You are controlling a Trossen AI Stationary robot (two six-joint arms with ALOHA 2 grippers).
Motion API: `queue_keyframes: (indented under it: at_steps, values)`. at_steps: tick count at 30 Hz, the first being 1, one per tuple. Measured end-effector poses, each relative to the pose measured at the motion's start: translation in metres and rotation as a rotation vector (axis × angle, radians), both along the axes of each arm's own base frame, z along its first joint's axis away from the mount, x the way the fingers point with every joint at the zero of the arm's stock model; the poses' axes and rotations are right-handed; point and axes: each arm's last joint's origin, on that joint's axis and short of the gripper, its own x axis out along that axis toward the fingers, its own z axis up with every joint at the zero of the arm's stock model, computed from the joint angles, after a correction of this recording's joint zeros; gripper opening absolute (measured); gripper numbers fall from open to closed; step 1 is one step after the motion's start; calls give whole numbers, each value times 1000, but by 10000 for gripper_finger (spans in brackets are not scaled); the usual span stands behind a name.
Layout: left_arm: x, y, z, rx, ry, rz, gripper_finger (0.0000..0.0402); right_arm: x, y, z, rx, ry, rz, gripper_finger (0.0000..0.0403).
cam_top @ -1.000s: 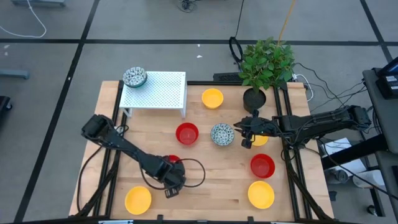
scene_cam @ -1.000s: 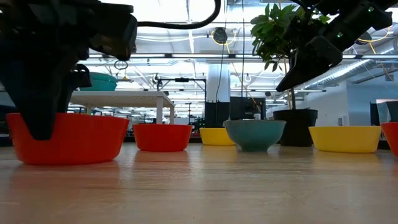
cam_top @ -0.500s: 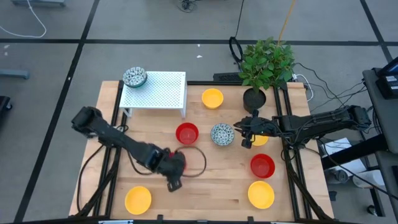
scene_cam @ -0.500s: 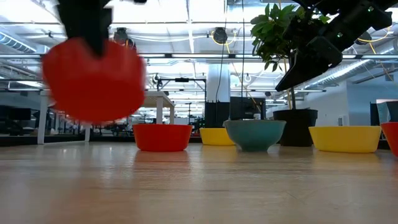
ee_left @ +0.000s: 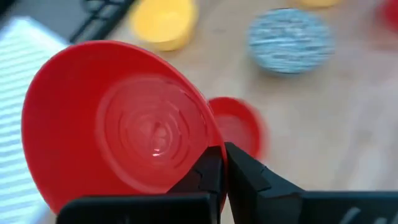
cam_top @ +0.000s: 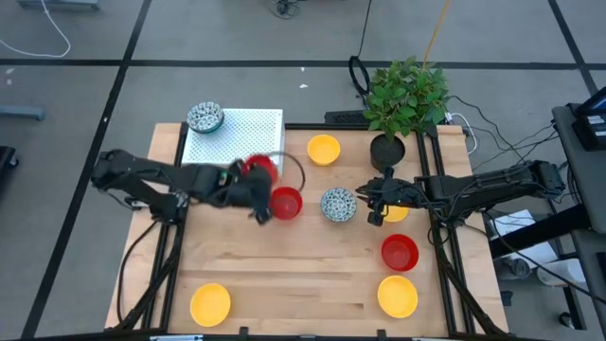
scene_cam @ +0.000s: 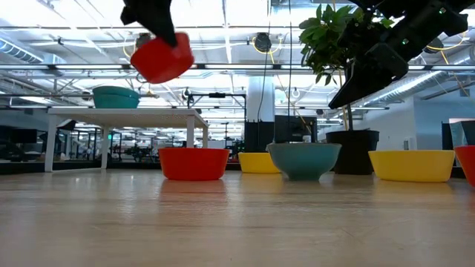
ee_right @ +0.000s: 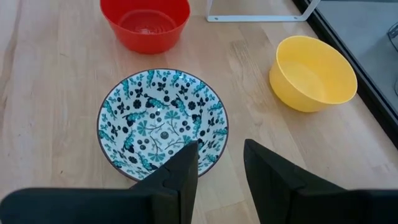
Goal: Pick & Place Mini bowls
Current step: Put the bottom left red bowl on the shelf
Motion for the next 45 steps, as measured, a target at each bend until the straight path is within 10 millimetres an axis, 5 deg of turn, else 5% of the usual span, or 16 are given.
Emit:
queue_keyframes:
  at_steps: [9,19,45]
  values:
    - [-18,70,-6,23,218,200,7,0,0,0,0,0,0,116]
    - [-27,109,-11,-53,285,273,6,0,0,0,0,0,-1,116]
    - [-21,131,-26,-171,317,276,19,0,0,0,0,1,-1,116]
